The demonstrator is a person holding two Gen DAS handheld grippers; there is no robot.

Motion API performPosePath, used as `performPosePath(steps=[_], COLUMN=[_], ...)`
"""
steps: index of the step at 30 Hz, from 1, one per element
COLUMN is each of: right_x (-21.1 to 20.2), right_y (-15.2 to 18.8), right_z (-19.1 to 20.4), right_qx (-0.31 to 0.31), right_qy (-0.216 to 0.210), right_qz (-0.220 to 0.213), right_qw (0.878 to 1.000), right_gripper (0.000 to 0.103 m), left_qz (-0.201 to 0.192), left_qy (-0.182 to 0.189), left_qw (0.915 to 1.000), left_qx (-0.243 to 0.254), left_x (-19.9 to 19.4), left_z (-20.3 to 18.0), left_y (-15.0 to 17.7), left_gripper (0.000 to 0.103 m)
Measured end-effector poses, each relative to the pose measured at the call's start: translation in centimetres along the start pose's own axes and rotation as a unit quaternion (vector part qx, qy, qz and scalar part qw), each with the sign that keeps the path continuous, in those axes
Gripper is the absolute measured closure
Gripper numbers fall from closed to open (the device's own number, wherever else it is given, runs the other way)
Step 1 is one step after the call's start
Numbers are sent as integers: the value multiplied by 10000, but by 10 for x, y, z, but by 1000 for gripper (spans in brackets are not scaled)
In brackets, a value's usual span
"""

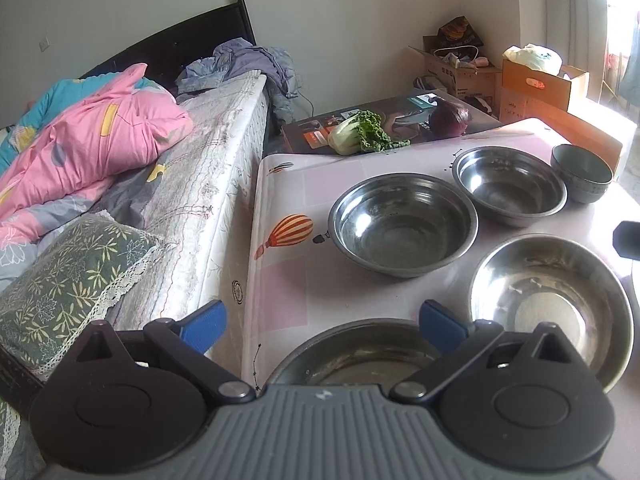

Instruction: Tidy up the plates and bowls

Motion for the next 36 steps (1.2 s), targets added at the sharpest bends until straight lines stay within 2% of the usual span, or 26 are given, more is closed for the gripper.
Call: performPosePath(steps=[2,8,13,19,24,26,29,32,36], right_x=[22,108,171,209,218,223,228,231,233], right_y=[-14,-42,-43,-37,-28,-26,-24,-24,-24], right_z=[1,-2,1,-3,-15,-17,-18,-17,-15], right_qx=[69,500,459,522,574,585,611,618,549], right_qy=[-134,-466,-402,-196,-134,-114,-110,-138,-175], right_qz=[106,584,990,1280,1461,1524,1589,1630,1663], right_qw=[9998,9960,9932,9902,9875,9865,9853,9846,9844], right_gripper=[1,2,19,48,59,66,74,83,87], left_qz=[140,251,297,481,616,707,921,968,1065], left_qy=[171,348,387,438,526,485,473,558,558], left_qw=[9998,9991,9987,9975,9965,9960,9944,9936,9927], left_qx=[23,-9,120,278,224,245,217,142,19], left_x=[24,78,110,138,152,156,164,166,165], left_z=[6,17,16,10,5,3,1,1,5], left_y=[-12,-34,-46,-56,-57,-56,-53,-52,-50], left_gripper=[0,3,6,28,44,58,74,82,83])
Point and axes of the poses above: each gripper's, at about its wrist camera, not at the fingertips, and x roughly the way its jaws point, z to its left, y to its underside, the point moved 5 cm from there along x, roughly the way its jaws point, and after that the axes turned 8 degrees about x, right-handed, at the moved point
